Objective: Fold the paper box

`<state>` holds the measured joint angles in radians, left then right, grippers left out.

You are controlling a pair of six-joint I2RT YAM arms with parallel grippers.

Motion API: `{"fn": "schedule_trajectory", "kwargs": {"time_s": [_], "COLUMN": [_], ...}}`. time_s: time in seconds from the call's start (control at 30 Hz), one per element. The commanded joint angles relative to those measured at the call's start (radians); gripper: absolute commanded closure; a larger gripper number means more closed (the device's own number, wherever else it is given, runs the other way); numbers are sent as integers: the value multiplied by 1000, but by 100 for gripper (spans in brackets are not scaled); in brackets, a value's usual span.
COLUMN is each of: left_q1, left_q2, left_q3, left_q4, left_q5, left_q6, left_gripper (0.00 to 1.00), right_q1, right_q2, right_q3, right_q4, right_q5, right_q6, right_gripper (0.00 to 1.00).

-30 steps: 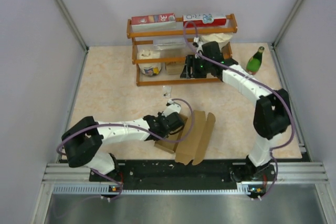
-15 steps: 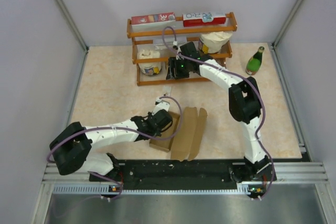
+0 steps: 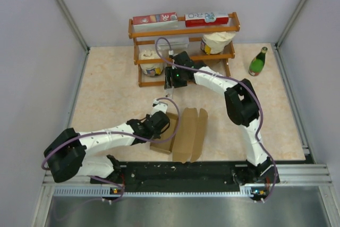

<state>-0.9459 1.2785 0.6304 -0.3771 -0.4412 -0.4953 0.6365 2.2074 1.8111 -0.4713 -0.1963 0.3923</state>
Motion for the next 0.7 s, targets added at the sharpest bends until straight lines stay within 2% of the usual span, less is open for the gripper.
{"fn": "schedule_trajectory", "kwargs": {"time_s": [0.0,0.27,0.67], "left_q1": [4,7,7], "left_q2": [-31,-56,-67], "left_q3": [-8,-24,-32], "left_q4": [33,33,40], "left_q5": [6,6,4], "left_q6": [-6,-8,-8], "left_gripper": [84,84,84], "right_q1": [23,41,71], "right_q2": [-29,-46,-118], "right_q3": [-44,-113,-294], "right_q4": [-32,-3,209], "right_q5": [37,83,175], "right_q6": [72,120,146], "right_gripper": [41,42,42]}}
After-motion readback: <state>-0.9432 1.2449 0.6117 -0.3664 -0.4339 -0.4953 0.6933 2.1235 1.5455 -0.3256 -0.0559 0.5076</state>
